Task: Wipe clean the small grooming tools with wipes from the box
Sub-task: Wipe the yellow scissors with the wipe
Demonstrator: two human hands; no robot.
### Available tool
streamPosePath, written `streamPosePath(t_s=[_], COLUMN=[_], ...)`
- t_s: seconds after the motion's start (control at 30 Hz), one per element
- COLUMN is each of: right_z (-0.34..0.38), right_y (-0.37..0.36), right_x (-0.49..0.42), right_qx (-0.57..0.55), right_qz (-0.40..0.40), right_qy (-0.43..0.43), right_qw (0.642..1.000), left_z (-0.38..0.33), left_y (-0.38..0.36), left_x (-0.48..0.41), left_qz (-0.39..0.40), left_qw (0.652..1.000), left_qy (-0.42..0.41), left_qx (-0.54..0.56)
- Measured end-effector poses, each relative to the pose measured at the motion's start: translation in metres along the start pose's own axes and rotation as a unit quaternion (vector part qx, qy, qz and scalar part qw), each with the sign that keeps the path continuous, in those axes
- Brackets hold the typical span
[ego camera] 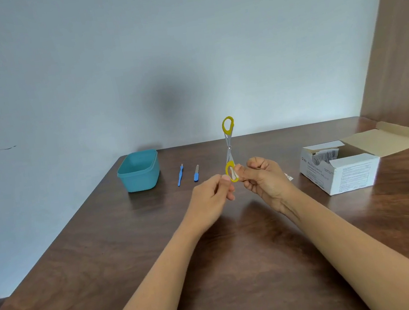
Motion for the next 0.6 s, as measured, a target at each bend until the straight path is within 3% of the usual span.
streamPosePath(t_s=[0.4,0.6], right_z=[-0.008,-0.013], right_y=[-0.013,-0.017], right_x=[0.006,0.012], right_qx=[-0.006,0.054], right_qz=[-0.003,-0.002], right_qy=[-0.001,0.065], right_qw=[1.0,0.996], left_z=[0.002,0.005], left_y=[0.003,0.005], left_x=[-0.001,-0.003], left_qz=[-0.091,-0.111], left_qw=[0.995,0.992], left_qy=[-0.009,0.015], left_qx=[-0.029,-0.063])
Point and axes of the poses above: each hand's wrist, its own x-axis away from the middle knuckle, its own y-axis out of the back of the hand, z = x × y, the point moved 3 cm from there along -x, towards the middle knuckle, and after that the axes turned 10 degrees about -z, right-handed, at the moved point
